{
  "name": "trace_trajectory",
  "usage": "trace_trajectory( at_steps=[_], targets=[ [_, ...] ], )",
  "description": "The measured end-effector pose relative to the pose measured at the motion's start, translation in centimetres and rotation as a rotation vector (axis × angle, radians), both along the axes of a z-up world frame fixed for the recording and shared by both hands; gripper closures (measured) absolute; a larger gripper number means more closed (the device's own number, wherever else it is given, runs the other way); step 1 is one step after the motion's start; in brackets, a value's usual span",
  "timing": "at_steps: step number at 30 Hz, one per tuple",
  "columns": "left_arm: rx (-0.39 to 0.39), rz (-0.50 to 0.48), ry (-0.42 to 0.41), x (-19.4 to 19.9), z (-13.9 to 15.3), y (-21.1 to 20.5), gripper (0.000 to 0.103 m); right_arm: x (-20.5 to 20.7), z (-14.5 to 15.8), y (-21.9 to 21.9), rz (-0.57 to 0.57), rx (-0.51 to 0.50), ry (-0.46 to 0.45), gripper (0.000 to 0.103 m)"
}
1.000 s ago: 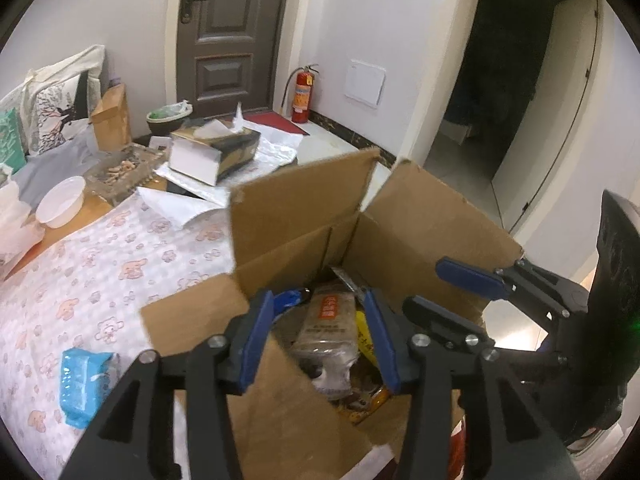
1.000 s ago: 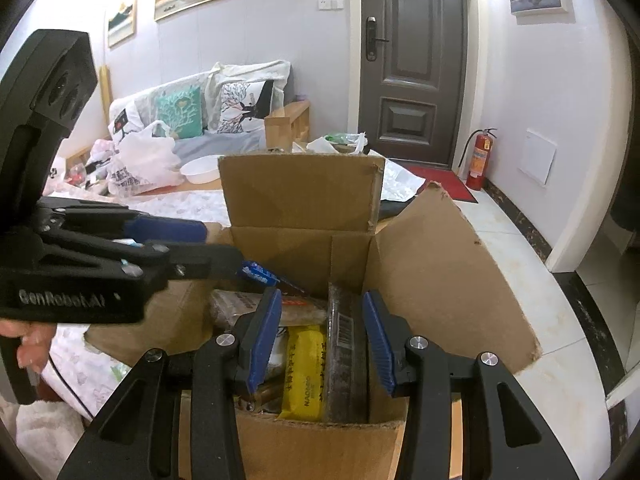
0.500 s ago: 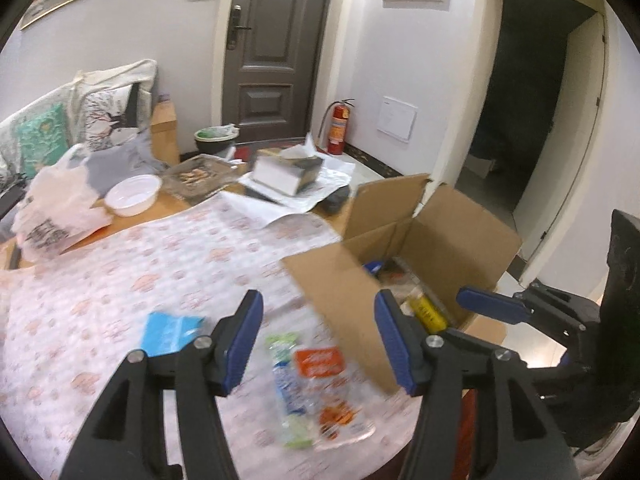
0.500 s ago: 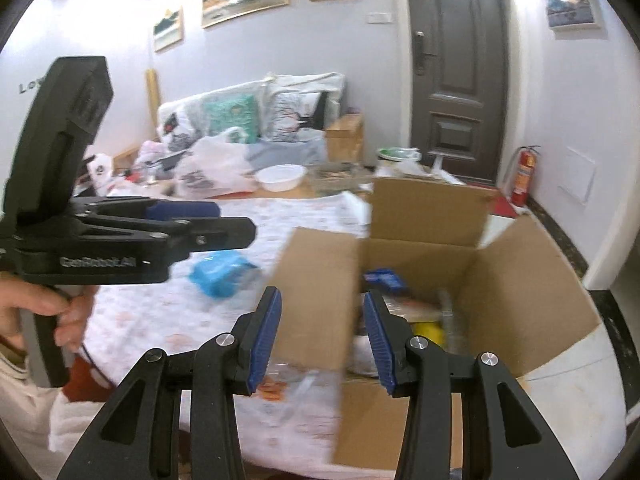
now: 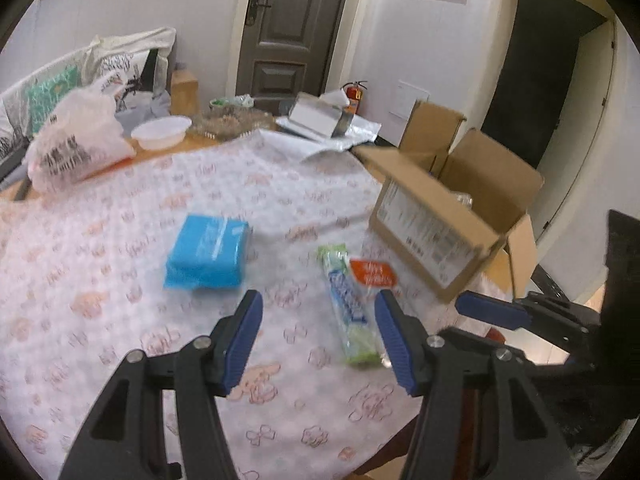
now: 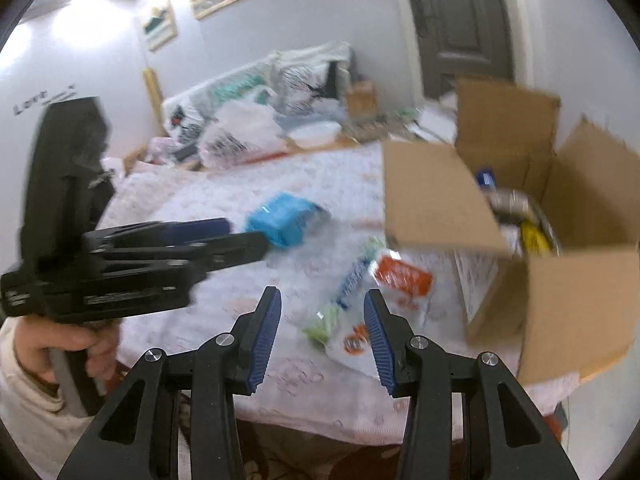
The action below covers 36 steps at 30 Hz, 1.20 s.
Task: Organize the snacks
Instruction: 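Withdraw both grippers from the box back over the table, then grasp the orange fish pouch with the right gripper while the left grasps the green stick snack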
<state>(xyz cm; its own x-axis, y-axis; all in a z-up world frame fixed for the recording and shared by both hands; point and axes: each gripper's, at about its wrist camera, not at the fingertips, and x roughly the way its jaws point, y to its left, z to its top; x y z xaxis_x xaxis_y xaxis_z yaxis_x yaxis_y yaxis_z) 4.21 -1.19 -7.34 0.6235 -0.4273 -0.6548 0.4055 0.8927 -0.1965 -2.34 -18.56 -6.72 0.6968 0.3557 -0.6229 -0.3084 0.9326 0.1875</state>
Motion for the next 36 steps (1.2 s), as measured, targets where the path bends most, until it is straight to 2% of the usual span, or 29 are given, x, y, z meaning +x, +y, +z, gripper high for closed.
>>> trace_trajectory(
  at_steps=[2, 6, 9, 13, 16, 23, 30, 33, 34, 35, 36],
  targets=[
    [-0.009, -0.003, 0.02, 0.2, -1.4, 0.2, 0.048, 0.7, -1.6, -0.3, -0.032, 0.01, 0.03, 0.047],
    [-0.018, -0.004, 0.071, 1.1, -3.6, 0.3, 0.048, 1.7, -4.3, -0.4, -0.087, -0.033, 0.062, 0.046],
    [-0.02, -0.004, 0.086, 1.8, -4.5, 0.2, 0.048, 2.3, -5.4, -0.2, -0.105, -0.051, 0.062, 0.037],
    [-0.026, -0.018, 0.102, 2.4, -5.2, -0.1, 0.048, 3.1, -6.4, 0.3, -0.107, -0.079, 0.066, 0.037],
    [-0.027, -0.028, 0.11, 2.8, -5.4, -0.6, 0.048, 3.4, -6.9, 0.3, -0.116, -0.084, 0.074, 0.033],
    [-0.02, -0.073, 0.132, 3.1, -6.1, -2.5, 0.05, 3.0, -7.0, -0.5, -0.136, -0.138, 0.062, 0.036],
    [0.021, -0.104, 0.142, 3.2, -6.7, -5.4, 0.054, 2.1, -6.9, -1.3, -0.134, -0.157, 0.03, 0.037],
    [0.053, -0.096, 0.132, 3.7, -6.8, -6.5, 0.062, 1.8, -6.9, -1.7, -0.124, -0.17, 0.023, 0.037],
    [0.063, -0.095, 0.127, 3.8, -6.8, -6.8, 0.066, 1.8, -7.0, -1.8, -0.119, -0.171, 0.025, 0.037],
    [0.079, -0.093, 0.117, 3.9, -6.9, -7.2, 0.075, 1.7, -7.1, -1.9, -0.113, -0.17, 0.027, 0.037],
    [0.108, -0.084, 0.099, 3.9, -6.9, -7.7, 0.076, 1.7, -7.1, -2.0, -0.109, -0.168, 0.026, 0.037]
  ],
)
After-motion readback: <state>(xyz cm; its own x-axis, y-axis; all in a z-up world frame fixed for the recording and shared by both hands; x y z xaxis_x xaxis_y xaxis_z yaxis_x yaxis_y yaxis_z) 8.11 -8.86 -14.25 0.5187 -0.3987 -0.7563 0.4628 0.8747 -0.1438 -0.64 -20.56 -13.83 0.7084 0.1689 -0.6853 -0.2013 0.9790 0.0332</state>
